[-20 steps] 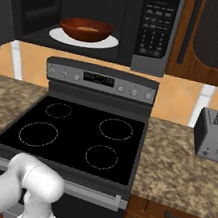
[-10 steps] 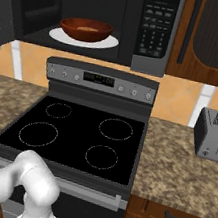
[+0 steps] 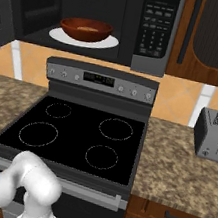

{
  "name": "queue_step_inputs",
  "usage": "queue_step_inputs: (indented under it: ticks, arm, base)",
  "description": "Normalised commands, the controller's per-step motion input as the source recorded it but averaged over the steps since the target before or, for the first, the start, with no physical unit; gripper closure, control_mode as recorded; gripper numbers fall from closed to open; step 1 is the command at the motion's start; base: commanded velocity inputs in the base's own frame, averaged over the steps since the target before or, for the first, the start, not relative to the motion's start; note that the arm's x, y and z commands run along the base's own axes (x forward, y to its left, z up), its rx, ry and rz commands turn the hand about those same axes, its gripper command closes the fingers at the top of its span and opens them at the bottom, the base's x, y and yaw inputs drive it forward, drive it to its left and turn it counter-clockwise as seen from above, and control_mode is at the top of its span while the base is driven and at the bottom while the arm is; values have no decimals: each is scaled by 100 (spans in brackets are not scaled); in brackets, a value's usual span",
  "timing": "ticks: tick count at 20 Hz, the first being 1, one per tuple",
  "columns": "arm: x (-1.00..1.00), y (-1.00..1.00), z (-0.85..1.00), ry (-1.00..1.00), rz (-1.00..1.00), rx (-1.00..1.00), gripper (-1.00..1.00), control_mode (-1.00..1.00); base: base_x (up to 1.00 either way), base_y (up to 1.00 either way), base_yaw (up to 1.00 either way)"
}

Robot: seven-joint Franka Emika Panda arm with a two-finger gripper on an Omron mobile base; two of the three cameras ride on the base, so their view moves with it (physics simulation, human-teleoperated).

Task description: Open the microwave, place the bowl with waffle inside the microwave, then close the microwave door and turn it on.

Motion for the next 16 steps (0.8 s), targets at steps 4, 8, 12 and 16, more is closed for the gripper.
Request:
queue_step_inputs:
  ticks: [4,8,12,16]
  arm:
    - [-1,-100,23,0,9,0,-100,-100]
    - [49,-100,16,10,14,-1,-100,-100]
    - [88,-100,23,17,12,0,-100,-100]
    - [100,-100,4,28,8,0,-100,-100]
  base:
    - [0,0,0]
    - [0,0,0]
    - [0,0,0]
    - [0,0,0]
